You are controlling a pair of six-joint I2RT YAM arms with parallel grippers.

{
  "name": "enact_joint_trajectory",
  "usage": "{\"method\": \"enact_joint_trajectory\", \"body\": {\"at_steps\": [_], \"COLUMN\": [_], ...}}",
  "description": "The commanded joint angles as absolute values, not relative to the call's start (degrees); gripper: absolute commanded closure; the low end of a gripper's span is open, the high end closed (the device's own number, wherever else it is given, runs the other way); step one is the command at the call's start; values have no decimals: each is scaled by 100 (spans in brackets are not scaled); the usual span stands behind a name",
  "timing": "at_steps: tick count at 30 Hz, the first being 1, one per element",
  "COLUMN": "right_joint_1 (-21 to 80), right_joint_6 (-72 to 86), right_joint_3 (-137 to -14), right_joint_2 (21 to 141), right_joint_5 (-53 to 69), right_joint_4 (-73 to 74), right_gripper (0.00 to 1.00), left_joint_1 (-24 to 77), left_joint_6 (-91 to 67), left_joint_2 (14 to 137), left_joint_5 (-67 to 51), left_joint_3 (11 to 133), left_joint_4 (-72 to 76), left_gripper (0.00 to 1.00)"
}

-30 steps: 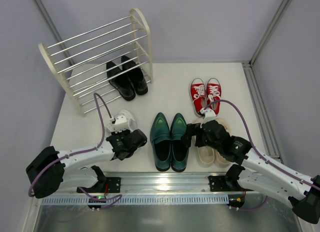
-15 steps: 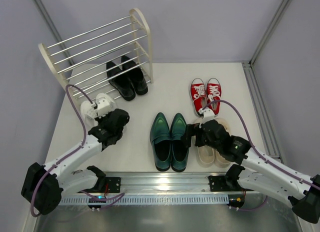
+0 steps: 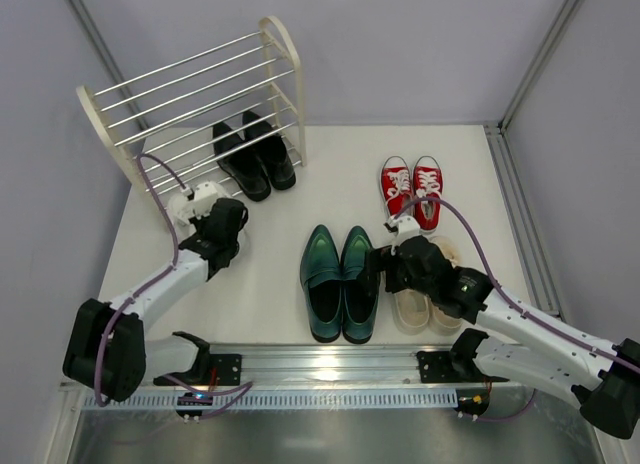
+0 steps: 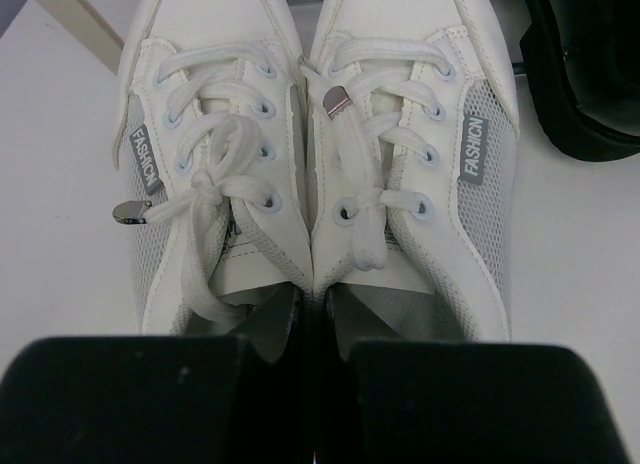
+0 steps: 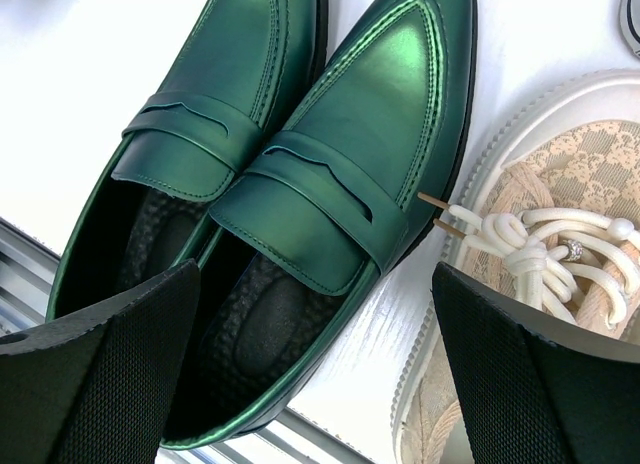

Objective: Place and organize the shoes onto the shoe shelf

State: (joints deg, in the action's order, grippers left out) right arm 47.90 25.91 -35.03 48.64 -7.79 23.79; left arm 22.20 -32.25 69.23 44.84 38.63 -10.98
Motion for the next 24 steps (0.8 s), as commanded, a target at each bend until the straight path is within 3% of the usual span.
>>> {"method": "enact_joint_trajectory", "body": {"at_steps": [1,15,24], "right_joint_1": [4790,4694,4667], "right_joint_6": [2479,2320,2320], "right_joint_3": [-3656,-3744,-3718], "right_joint_2": [4860,5001,5159], "right_joint_5": [-773,-607,-501], "right_joint_4": [2180,2224,2153], "right_gripper": [3,3,3], "left_joint_1": [2118,994,844], "left_joint_6": [-2945,-2022,-1013], "left_joint_2": [6996,8569,9237], "left_joint_5": [4685,4166,4157], "left_joint_3": [4464,5326,5616], "left_joint_4": [-70,1386,2425], "left_gripper": [100,100,100]}}
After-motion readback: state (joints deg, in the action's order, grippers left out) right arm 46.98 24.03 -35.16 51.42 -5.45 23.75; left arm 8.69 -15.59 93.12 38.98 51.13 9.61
